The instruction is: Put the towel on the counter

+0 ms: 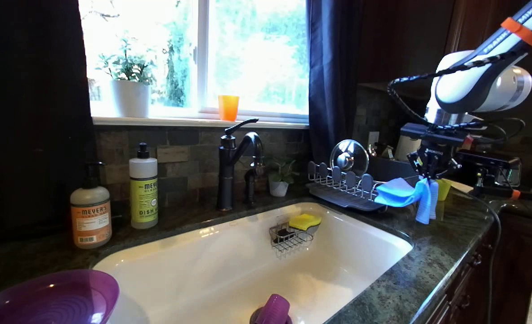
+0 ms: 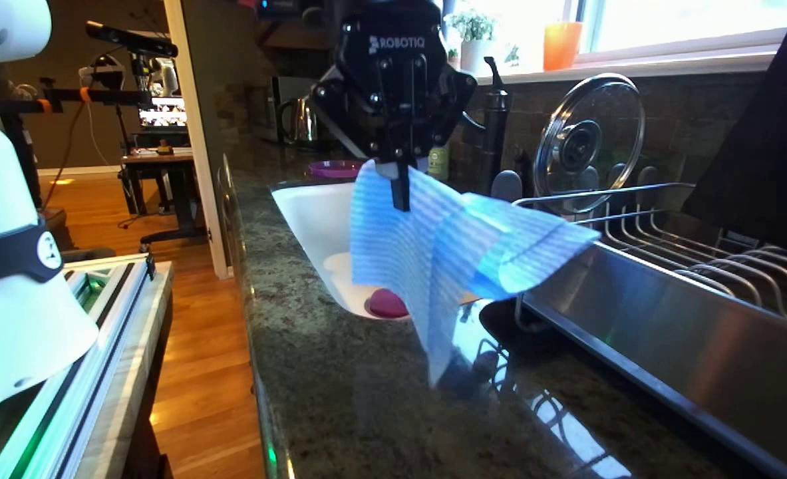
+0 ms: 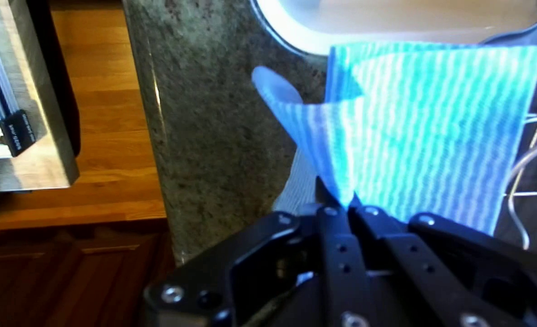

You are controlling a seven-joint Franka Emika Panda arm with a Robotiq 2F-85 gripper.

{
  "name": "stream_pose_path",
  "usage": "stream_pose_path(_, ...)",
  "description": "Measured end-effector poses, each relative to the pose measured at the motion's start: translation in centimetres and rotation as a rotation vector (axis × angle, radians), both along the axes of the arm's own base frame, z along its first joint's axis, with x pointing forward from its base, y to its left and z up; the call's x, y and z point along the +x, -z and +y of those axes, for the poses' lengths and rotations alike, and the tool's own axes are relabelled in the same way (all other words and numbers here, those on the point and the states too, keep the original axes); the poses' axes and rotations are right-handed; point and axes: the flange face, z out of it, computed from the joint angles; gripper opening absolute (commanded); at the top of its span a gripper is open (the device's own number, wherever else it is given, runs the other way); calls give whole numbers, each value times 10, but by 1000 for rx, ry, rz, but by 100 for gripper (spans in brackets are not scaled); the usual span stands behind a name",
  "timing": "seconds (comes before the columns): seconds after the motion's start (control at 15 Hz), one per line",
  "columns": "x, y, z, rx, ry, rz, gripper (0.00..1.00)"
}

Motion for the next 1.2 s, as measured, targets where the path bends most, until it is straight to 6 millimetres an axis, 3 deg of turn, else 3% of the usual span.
stream_pose_path(0.2,7,23,-1,-86,77,28,1)
stream_pose_path(0.53,-4,64,-19,-132,148,110,1)
stream_pose_path(0.6,-6,70,-21,-128,147,126,27)
stream_pose_path(0.67,-8,76,-23,-122,146,141,28)
stream_pose_path(0.93,-10,90,-27,-97,140,169,57)
stream_pose_path(1.2,-5,75,-38,-80,107,135,88)
